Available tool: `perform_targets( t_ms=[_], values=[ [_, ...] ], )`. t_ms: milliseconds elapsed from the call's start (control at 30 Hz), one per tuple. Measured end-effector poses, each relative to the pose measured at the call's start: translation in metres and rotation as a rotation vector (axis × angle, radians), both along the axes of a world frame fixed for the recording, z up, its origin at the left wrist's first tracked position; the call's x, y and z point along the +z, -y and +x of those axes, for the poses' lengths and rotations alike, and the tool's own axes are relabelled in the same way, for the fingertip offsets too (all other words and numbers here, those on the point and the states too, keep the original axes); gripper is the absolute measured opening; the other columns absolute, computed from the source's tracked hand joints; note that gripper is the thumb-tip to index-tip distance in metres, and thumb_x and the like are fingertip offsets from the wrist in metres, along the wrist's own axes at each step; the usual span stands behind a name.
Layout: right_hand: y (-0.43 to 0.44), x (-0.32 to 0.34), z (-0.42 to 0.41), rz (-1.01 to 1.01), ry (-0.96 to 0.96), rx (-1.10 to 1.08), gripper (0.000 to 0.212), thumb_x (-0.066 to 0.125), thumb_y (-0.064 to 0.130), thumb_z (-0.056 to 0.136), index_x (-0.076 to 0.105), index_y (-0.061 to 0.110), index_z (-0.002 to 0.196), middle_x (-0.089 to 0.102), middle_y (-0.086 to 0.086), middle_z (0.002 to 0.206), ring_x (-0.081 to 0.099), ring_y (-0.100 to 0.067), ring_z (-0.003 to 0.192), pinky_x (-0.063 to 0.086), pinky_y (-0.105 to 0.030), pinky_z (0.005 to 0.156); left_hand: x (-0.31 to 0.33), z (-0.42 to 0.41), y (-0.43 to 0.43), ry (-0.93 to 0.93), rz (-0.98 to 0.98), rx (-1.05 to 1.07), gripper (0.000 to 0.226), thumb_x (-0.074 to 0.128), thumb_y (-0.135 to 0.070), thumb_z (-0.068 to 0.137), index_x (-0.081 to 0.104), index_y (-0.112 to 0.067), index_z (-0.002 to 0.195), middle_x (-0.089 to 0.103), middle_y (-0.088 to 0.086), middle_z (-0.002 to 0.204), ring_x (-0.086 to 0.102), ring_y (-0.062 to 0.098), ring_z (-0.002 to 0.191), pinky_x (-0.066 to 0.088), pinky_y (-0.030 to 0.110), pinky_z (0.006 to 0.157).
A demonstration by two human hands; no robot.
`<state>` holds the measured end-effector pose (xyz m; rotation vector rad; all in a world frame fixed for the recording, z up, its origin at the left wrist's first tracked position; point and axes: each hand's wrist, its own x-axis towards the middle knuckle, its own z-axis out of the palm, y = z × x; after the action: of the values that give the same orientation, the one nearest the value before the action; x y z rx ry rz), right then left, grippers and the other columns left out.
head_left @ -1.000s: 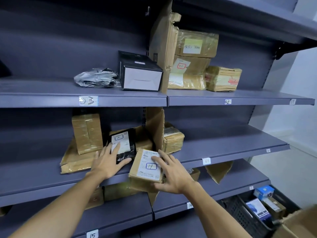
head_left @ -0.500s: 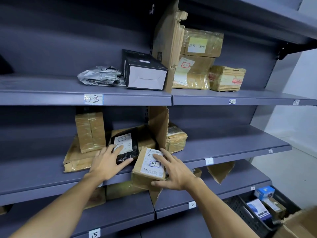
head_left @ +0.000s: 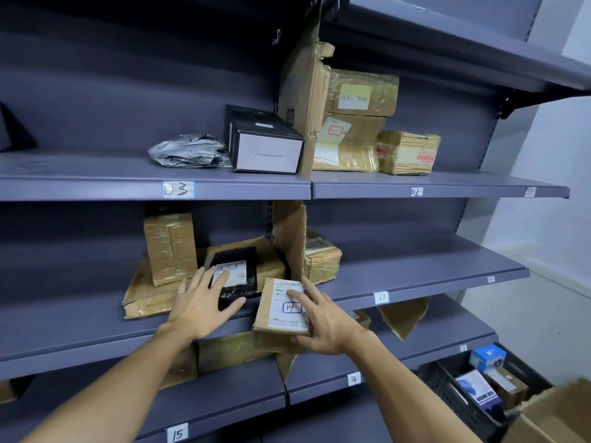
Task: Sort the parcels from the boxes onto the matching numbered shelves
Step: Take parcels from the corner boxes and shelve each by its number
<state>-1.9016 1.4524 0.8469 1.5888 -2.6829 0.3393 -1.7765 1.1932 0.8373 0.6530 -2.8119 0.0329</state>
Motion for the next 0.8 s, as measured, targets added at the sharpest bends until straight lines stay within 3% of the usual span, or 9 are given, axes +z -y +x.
perform_targets(
  t_ms=[67,167,267,333,533,633,800],
  values=[
    [-0.006,0.002,0.004,-0.006,0.026,-0.028,0.093,0.068,0.046,0.085,0.014,0.026,0.158,-0.014,-0.012,0.166,0.020,-0.034,0.150,0.029,-0.038,0.119,0.000,0.004,-0.004,-0.027,-0.018,-0.014,0.113,-0.012,-0.086,0.067,0.017,-0.028,0.159,0.014,0.001,0.166,0.004,0.022,0.154,0.012,0.047,0.122],
    [-0.015,0.006,0.013,-0.015,0.053,-0.075,0.092,0.070,0.046,0.083,0.017,0.025,0.157,-0.015,-0.019,0.164,0.034,-0.037,0.144,0.033,-0.034,0.114,-0.002,0.009,-0.011,-0.053,-0.012,-0.033,0.105,-0.008,-0.080,0.073,0.017,-0.027,0.159,0.013,0.003,0.167,0.002,0.022,0.154,0.008,0.048,0.123],
    [-0.025,0.010,0.025,-0.019,0.047,-0.108,0.089,0.071,0.046,0.085,0.022,0.022,0.154,0.010,-0.017,0.160,0.044,-0.035,0.134,0.035,-0.029,0.108,-0.005,0.013,-0.017,-0.062,0.011,-0.058,0.103,-0.007,-0.081,0.074,0.015,-0.028,0.160,0.012,0.004,0.167,-0.001,0.022,0.154,0.004,0.047,0.123],
    [-0.031,0.008,0.030,-0.024,0.035,-0.126,0.090,0.071,0.050,0.085,0.022,0.021,0.155,0.018,-0.014,0.154,0.042,-0.034,0.133,0.033,-0.032,0.110,-0.007,0.016,-0.023,-0.068,0.018,-0.079,0.102,-0.007,-0.080,0.075,0.014,-0.028,0.160,0.013,0.005,0.167,0.000,0.022,0.154,0.003,0.048,0.123],
    [-0.044,-0.003,0.040,-0.015,0.026,-0.187,0.101,0.044,0.080,0.076,0.013,0.030,0.158,0.012,-0.014,0.158,0.043,-0.037,0.133,0.036,-0.043,0.113,-0.014,0.028,-0.041,-0.028,0.006,-0.116,0.109,-0.017,-0.084,0.071,0.009,-0.028,0.160,0.013,0.005,0.166,-0.001,0.022,0.154,0.000,0.047,0.124],
    [-0.055,0.001,0.047,-0.011,0.012,-0.182,0.096,0.047,0.078,0.084,0.009,0.031,0.159,0.009,-0.013,0.160,0.041,-0.037,0.133,0.035,-0.045,0.114,-0.014,0.036,-0.051,-0.012,-0.027,-0.123,0.119,-0.032,-0.084,0.063,0.007,-0.028,0.160,0.013,0.004,0.166,-0.002,0.022,0.154,-0.003,0.049,0.124],
    [-0.066,0.013,0.052,-0.063,-0.021,-0.129,0.092,0.051,0.069,0.090,0.011,0.026,0.160,0.008,-0.017,0.160,0.024,-0.036,0.145,0.022,-0.040,0.120,-0.006,0.041,-0.067,-0.030,-0.020,-0.106,0.120,-0.033,-0.084,0.062,0.009,-0.028,0.160,0.014,0.004,0.166,-0.002,0.021,0.154,-0.004,0.049,0.124]
  ],
)
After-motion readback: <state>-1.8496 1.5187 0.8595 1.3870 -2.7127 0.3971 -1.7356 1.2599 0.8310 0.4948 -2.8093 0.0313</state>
